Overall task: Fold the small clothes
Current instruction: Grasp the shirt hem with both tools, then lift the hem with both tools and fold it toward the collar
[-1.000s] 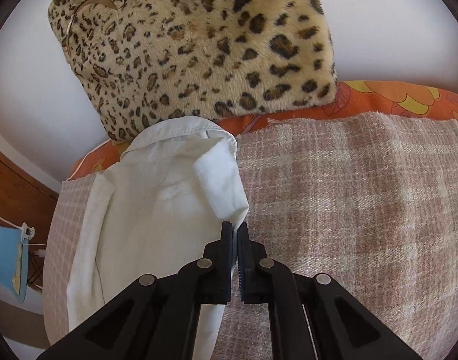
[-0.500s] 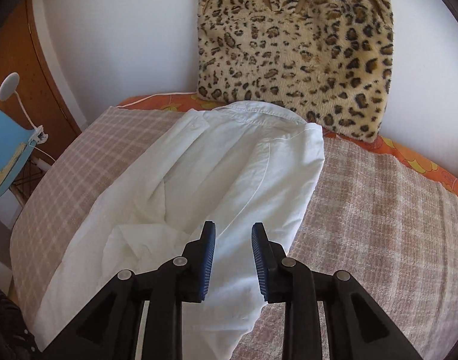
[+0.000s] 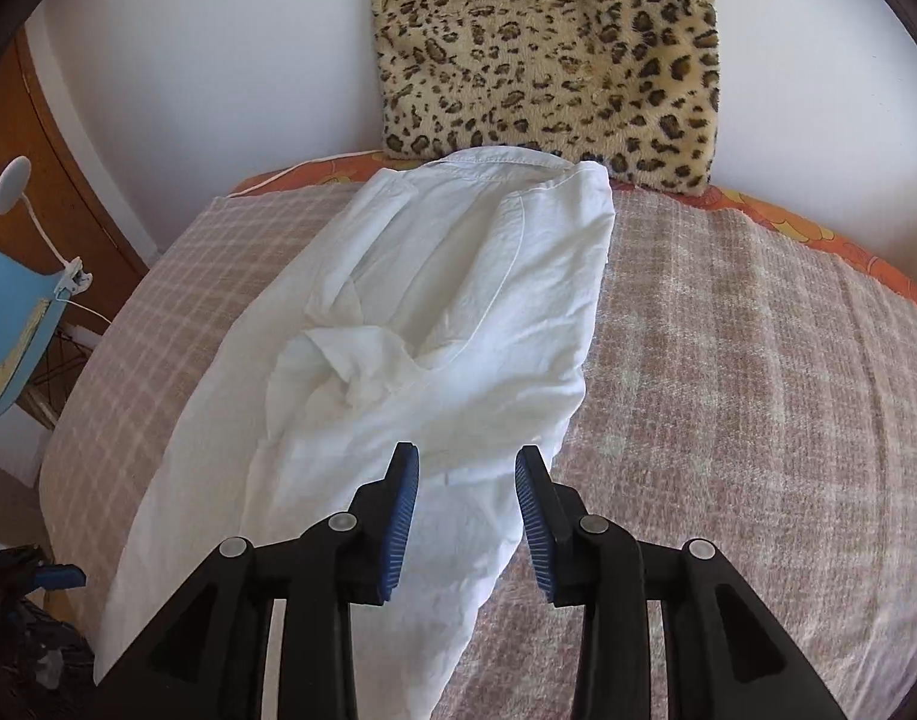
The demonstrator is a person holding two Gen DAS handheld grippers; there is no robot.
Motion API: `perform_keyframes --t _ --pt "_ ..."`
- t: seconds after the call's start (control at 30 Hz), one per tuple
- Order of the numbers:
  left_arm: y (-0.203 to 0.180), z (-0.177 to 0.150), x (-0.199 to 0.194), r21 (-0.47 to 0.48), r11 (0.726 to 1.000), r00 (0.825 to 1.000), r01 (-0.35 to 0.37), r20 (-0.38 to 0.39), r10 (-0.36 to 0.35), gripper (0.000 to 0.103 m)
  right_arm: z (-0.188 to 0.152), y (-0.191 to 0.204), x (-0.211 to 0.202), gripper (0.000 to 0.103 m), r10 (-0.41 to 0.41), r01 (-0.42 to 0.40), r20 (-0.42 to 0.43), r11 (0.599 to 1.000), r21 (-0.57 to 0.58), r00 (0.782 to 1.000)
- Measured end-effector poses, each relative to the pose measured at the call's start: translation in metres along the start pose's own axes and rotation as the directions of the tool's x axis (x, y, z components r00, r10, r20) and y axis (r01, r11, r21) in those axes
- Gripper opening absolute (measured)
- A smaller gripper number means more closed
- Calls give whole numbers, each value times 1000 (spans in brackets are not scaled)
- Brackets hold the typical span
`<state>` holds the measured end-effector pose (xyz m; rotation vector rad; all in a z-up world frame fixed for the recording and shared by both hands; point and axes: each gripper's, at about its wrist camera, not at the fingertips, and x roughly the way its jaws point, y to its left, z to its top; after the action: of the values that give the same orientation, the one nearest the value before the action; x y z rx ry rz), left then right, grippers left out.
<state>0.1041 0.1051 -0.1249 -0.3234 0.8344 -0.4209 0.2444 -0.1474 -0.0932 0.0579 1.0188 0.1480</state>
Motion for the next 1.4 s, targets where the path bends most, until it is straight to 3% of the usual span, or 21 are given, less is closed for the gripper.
perform_keyframes --t 0.27,0.37,0.47,0.53,0.6,0.7,0.83,1.03,1.07,1.17,1.27,1.33,1.37,1.4 --pt "12 -27 7 -126 991 993 50 -99 -63 46 -116 21 -53 39 156 -147 -111 985 89 981" --pt "11 -36 8 -158 985 991 69 -107 -86 46 -156 26 -60 39 178 -160 -141 979 126 974" --pt "3 -42 6 -139 988 990 70 -111 -86 46 -193 28 -64 39 229 -202 -131 961 189 965" --pt "-2 -48 4 -134 987 988 88 -118 -104 46 -212 28 -70 39 269 -245 -80 943 225 960" --pt "-8 -53 4 -114 988 985 101 -127 -115 44 -226 31 -72 37 336 -312 -64 918 245 940" --pt "-12 -57 3 -101 988 982 118 -135 -131 43 -238 30 -73 36 401 -381 -28 887 263 916" --pt "-7 -56 5 -140 982 980 128 -135 -147 31 -245 12 -64 34 511 -478 18 790 384 859" --pt "-6 -65 -7 -139 983 983 123 -119 -139 12 -240 20 -63 16 518 -490 28 788 374 855" --pt "-7 -64 -10 -139 982 983 129 -108 -145 11 -238 21 -67 10 528 -504 43 780 370 848" --pt "-9 -62 -17 -120 983 985 140 -85 -151 11 -233 16 -80 9 555 -556 121 743 371 823" --pt "-8 -64 -15 -120 984 985 130 -95 -142 11 -232 17 -81 11 502 -496 74 800 338 861" --pt "-4 -65 -13 -150 979 982 135 -109 -153 13 -236 19 -72 19 483 -460 22 818 345 875" --pt "-2 -64 -11 -172 976 981 132 -118 -153 19 -237 19 -67 34 483 -450 -2 819 357 876" --pt "1 -64 -10 -191 972 979 133 -126 -159 25 -239 16 -65 37 487 -453 -1 812 369 873"
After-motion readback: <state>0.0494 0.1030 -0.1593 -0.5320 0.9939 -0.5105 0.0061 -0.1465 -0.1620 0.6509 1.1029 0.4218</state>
